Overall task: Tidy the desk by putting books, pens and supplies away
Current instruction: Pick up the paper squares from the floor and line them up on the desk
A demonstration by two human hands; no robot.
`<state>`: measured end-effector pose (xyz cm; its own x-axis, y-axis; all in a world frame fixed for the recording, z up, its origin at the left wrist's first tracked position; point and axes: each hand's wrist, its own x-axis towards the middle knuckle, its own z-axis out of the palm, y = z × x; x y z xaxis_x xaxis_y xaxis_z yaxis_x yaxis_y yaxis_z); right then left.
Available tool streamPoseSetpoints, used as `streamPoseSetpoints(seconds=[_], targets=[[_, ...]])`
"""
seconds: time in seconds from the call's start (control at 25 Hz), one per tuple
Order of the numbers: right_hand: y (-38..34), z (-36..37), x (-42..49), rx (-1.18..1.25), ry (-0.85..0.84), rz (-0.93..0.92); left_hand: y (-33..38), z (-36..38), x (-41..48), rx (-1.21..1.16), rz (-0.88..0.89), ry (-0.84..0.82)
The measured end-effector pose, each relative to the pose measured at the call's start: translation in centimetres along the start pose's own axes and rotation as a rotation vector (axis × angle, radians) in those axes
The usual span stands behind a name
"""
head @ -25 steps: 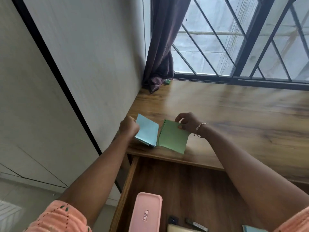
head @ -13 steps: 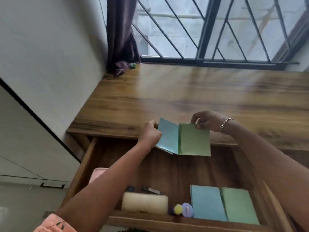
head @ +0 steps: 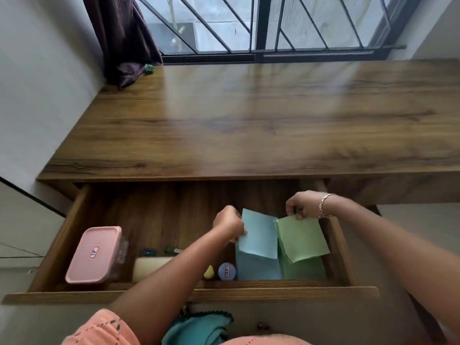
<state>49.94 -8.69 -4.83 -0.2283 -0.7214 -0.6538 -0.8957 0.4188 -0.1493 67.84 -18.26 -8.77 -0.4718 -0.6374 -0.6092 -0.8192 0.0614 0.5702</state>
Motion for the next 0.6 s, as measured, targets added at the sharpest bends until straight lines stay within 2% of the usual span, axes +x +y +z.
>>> streamPoseSetpoints(seconds=[0.2,0.44,0.6], targets=[[0.0,2.4,0.4,-0.067,-0.051,-0.031,-0.2,1.0,-0.7,0.182,-0.054,-0.071],[-0.4,3.7,0.5,-0.205,-0.024,0.025,0.0,2.6,-1.4,0.749,0.151,-0.012],[-0.6,4.6,0.2,-0.307,-0.002,0.064,0.4,3.8,-1.2,0.957,0.299,-0.068]])
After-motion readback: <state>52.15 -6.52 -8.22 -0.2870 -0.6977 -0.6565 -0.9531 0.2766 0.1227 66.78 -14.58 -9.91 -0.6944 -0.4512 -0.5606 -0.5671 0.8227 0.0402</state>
